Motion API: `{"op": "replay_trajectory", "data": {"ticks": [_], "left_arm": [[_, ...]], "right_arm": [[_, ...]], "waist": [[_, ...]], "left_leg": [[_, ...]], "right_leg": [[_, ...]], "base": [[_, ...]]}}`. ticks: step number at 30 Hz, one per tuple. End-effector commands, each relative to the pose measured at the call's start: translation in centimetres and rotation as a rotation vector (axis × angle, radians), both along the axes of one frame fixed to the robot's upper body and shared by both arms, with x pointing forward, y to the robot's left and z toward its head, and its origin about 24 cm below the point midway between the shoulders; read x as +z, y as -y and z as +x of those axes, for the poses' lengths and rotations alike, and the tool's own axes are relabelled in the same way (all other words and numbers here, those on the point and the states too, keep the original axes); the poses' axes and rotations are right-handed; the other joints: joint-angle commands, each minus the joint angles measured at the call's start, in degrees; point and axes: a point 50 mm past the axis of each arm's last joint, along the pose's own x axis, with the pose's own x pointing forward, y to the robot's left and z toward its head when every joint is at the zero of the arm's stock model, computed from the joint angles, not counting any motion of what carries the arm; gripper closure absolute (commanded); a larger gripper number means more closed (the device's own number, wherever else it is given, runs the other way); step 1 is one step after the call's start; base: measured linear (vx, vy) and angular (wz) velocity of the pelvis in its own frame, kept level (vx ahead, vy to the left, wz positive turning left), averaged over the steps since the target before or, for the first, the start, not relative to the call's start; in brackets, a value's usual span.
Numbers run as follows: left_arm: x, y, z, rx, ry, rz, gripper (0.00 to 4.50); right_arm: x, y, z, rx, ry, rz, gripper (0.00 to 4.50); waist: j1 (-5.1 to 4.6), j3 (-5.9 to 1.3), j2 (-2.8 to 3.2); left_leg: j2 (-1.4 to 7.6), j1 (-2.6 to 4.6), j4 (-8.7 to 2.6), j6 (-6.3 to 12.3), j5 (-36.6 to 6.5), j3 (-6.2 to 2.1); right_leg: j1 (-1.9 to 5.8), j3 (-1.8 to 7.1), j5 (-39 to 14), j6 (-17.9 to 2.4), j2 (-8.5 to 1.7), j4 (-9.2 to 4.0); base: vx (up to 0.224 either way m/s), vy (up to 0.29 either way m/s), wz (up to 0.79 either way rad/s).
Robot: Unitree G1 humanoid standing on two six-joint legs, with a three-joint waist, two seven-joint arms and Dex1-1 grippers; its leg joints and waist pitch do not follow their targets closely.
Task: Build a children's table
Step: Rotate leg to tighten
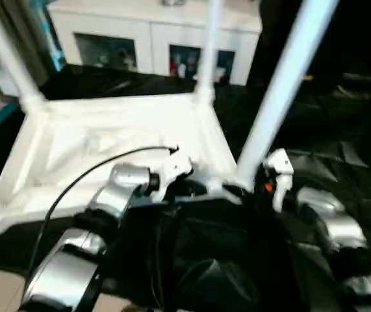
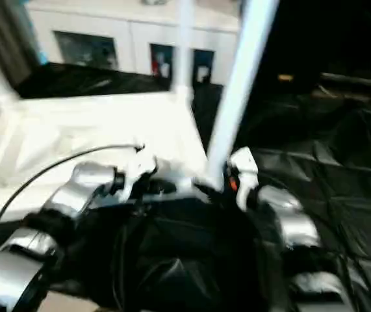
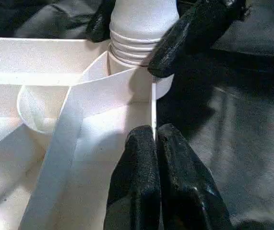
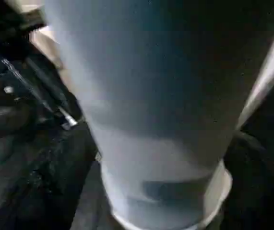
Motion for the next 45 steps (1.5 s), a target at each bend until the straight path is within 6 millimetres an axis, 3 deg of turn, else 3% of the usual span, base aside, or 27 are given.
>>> {"op": "replay_trajectory", "data": {"ticks": [1,8,9,13,15,17,22,24,27,29,34,35,36,40,45], "left_arm": [[0.4,1.2,-0.7,-0.095,-0.01,-0.059,4.5],[0.5,0.3,-1.0,-0.119,-0.024,-0.058,4.5],[0.5,0.3,-1.0,-0.12,-0.026,-0.059,4.5],[0.5,0.2,-1.2,-0.121,-0.033,-0.064,4.5],[0.5,0.3,-1.2,-0.115,-0.033,-0.065,4.5],[0.3,0.5,-1.1,-0.092,-0.022,-0.055,4.5],[0.1,1.3,0.5,0.084,0.038,-0.013,4.5],[0.3,2.4,1.7,0.218,0.069,0.005,4.5],[0.5,3.4,2.4,0.315,0.081,0.008,4.5],[0.8,4.9,3.0,0.414,0.08,-0.009,4.5],[1.1,6.3,2.8,0.376,0.091,-0.023,4.5],[1.2,6.3,2.8,0.361,0.094,-0.024,4.5],[1.1,6.3,2.8,0.355,0.095,-0.023,4.5],[1.1,5.5,2.7,0.312,0.099,-0.023,4.5],[1.0,3.8,1.9,0.143,0.088,-0.015,4.5]], "right_arm": [[-0.1,-0.3,-0.5,0.051,-0.024,0.007,0.62],[-0.2,0.0,-1.1,0.109,-0.058,0.013,0.77],[-0.2,-0.1,-1.2,0.113,-0.061,0.021,1.04],[-0.2,-0.3,-1.3,0.127,-0.084,0.054,1.24],[-0.3,-0.5,-1.4,0.12,-0.088,0.064,1.53],[-0.7,-0.8,-1.5,0.091,-0.091,0.079,1.56],[-2.1,-1.3,-0.2,-0.166,-0.075,0.044,1.7],[-3.1,-2.2,0.8,-0.376,-0.103,0.045,1.7],[-3.6,-3.2,1.4,-0.491,-0.124,0.043,1.71],[-3.8,-4.9,2.0,-0.554,-0.117,0.001,1.71],[-2.9,-7.4,2.6,-0.463,-0.052,0.008,1.71],[-2.6,-7.7,2.7,-0.428,-0.032,0.015,1.16],[-2.5,-7.7,2.7,-0.415,-0.021,0.013,1.16],[-1.9,-7.5,2.6,-0.312,0.0,0.037,0.72],[-1.3,-5.3,2.2,-0.153,0.033,0.005,0.72]], "waist": [[0.08,-3.25,-0.64],[0.05,-3.35,-0.96],[0.05,-3.39,-0.99],[0.09,-3.45,-0.98],[0.11,-3.42,-0.93],[0.05,-3.33,-0.91],[-0.66,-3.16,-1.18],[-1.01,-3.1,-1.22],[-1.54,-3.11,-1.14],[-1.64,-3.22,-1.3],[-1.45,-3.33,-1.5],[-1.41,-3.38,-1.53],[-1.39,-3.47,-1.57],[-1.66,-3.41,-1.75],[-1.6,-3.42,-1.7]], "left_leg": [[4.08,0.85,-3.92,4.57,-10.3,-1.48],[3.95,0.68,-3.87,4.19,-9.3,-1.53],[3.97,0.69,-3.84,4.39,-8.9,-1.53],[3.92,0.65,-3.68,5.01,-7.9,-1.42],[3.94,0.65,-3.72,5.0,-7.9,-1.43],[3.96,0.69,-3.81,4.53,-8.9,-1.47],[3.66,0.95,-4.16,1.97,-11.4,-1.75],[3.67,1.19,-4.36,0.59,-13.0,-1.95],[3.68,1.27,-4.49,-0.11,-13.7,-1.96],[3.53,1.21,-4.37,0.04,-13.3,-1.91],[3.35,0.85,-4.11,1.97,-10.9,-1.7],[3.36,0.82,-4.04,2.62,-10.4,-1.71],[3.42,0.74,-3.99,3.06,-9.6,-1.71],[3.42,0.34,-4.02,4.21,-9.3,-1.84],[3.57,0.57,-3.89,4.89,-9.3,-1.79]], "right_leg": [[2.61,2.95,-11.5,-13.4,-4.97,-4.44],[2.65,2.96,-12.1,-12.6,-5.03,-4.4],[2.62,2.93,-11.2,-12.7,-4.95,-4.25],[2.59,2.89,-9.2,-13.4,-4.89,-4.06],[2.62,2.88,-9.5,-13.4,-4.89,-4.09],[2.5,2.9,-11.1,-13.0,-5.0,-4.31],[2.17,2.97,-17.2,-11.2,-5.16,-5.02],[2.09,2.97,-20.4,-10.2,-5.29,-5.49],[1.85,3.06,-19.9,-10.0,-5.11,-5.49],[2.08,3.11,-17.5,-10.6,-5.15,-5.36],[2.43,3.08,-13.6,-11.0,-5.07,-5.13],[2.51,3.09,-12.6,-11.1,-5.08,-4.98],[2.63,3.07,-11.2,-11.4,-5.05,-4.74],[3.03,2.94,-10.3,-11.8,-5.1,-4.53],[2.91,3.02,-10.3,-12.2,-5.12,-4.58]], "base": [[0.0,0.0,0.0],[0.0,0.0,0.0],[0.0,0.0,0.0],[0.0,0.0,0.0],[0.0,0.0,0.0],[0.0,0.0,0.0],[0.0,0.0,0.0],[0.0,0.0,0.0],[0.0,0.0,0.0],[0.0,0.0,0.0],[0.0,0.0,0.0],[0.0,0.0,0.0],[0.0,0.0,0.0],[0.0,0.0,0.0],[0.0,0.0,0.0]]}}
